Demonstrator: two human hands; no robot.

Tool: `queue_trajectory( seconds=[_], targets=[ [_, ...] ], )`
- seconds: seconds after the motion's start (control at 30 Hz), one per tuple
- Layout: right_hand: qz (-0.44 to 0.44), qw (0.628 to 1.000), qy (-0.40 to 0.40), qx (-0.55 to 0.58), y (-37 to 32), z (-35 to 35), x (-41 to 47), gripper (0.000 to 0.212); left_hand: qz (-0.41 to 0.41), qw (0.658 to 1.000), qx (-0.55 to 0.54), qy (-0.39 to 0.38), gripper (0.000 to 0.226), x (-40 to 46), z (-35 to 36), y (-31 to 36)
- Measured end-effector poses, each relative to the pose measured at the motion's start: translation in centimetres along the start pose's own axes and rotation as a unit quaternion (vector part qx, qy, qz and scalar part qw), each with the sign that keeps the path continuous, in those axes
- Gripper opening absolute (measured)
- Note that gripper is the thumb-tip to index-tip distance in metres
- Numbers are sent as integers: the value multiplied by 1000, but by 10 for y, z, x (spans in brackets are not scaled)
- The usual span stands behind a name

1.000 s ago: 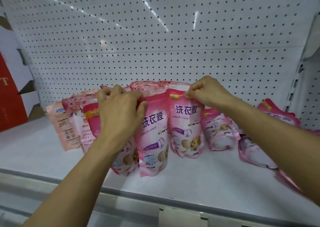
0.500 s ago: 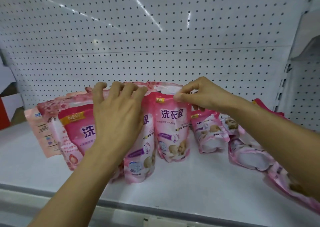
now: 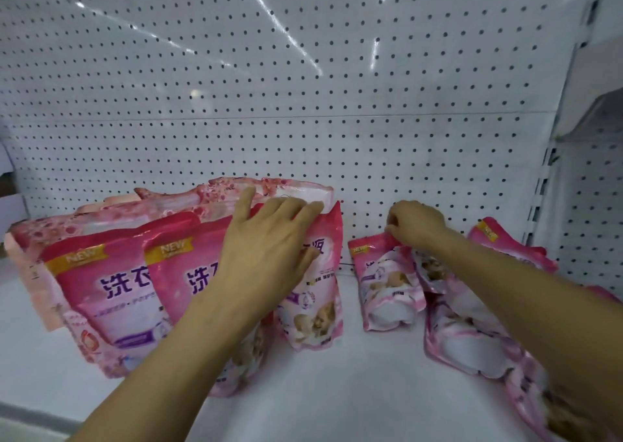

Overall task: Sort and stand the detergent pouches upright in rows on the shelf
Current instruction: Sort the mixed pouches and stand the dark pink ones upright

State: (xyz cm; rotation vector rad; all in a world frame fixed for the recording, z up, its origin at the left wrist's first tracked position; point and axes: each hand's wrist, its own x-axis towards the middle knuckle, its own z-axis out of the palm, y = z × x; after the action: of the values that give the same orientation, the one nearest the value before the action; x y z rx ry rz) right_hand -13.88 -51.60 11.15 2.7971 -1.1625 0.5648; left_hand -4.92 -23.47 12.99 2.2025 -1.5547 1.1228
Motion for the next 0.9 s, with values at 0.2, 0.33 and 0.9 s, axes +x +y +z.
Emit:
queue_trajectory(
  seconds=[0.2,0.33,0.9],
  targets=[
    [-89,982,6,-168,-3,11,-2,18,-41,999,-20,-25,57,1,0,8],
    [-130,982,23,-131,1,6,-11,18,-58,997,-39,-38,57,2,0,11],
    [-160,931,82,318,4,-93,-78,16,54,972,-176,-147,24,97,9,42]
  ],
)
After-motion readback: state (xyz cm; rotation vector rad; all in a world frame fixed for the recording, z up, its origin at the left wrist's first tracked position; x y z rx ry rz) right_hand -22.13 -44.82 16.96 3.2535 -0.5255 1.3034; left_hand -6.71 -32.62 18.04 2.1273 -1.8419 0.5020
